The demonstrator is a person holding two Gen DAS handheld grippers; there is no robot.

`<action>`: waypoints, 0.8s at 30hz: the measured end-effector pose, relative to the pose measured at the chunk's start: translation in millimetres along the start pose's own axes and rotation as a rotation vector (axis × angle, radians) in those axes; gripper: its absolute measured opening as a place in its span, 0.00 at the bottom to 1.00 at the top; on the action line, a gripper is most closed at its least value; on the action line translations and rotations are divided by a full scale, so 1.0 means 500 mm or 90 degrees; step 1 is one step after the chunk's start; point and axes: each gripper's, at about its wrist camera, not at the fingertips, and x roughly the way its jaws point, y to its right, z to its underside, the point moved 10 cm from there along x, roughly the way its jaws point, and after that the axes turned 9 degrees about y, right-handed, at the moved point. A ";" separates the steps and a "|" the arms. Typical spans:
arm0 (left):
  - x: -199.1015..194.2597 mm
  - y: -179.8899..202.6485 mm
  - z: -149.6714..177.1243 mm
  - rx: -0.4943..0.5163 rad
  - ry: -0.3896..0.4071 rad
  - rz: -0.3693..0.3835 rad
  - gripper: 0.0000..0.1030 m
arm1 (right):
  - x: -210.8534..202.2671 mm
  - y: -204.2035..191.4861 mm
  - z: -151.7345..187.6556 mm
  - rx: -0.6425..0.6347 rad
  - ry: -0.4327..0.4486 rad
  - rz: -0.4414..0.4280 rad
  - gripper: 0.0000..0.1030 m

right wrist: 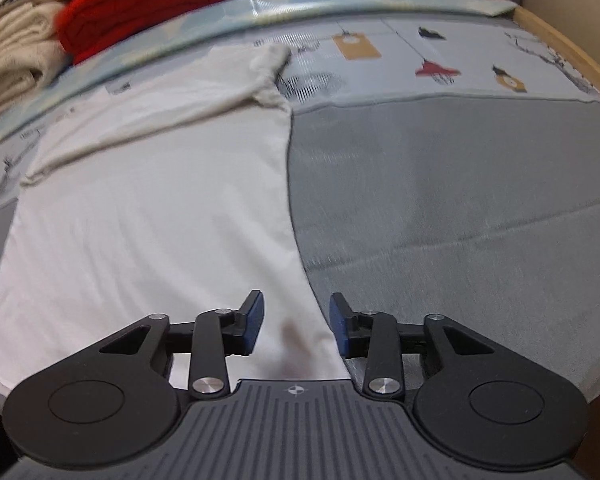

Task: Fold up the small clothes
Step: 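Withdraw both open grippers and move them to the shirt hem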

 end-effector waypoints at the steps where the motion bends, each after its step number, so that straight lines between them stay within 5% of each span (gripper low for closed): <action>1: 0.003 -0.002 0.000 -0.003 -0.004 0.000 0.34 | 0.005 0.004 0.006 0.002 -0.011 0.005 0.43; 10: 0.032 -0.015 0.027 -0.001 -0.058 -0.024 0.51 | 0.045 0.034 0.064 0.000 -0.104 0.056 0.48; 24: 0.046 -0.009 0.050 0.007 -0.087 -0.024 0.54 | 0.046 0.061 0.062 0.017 -0.106 0.091 0.56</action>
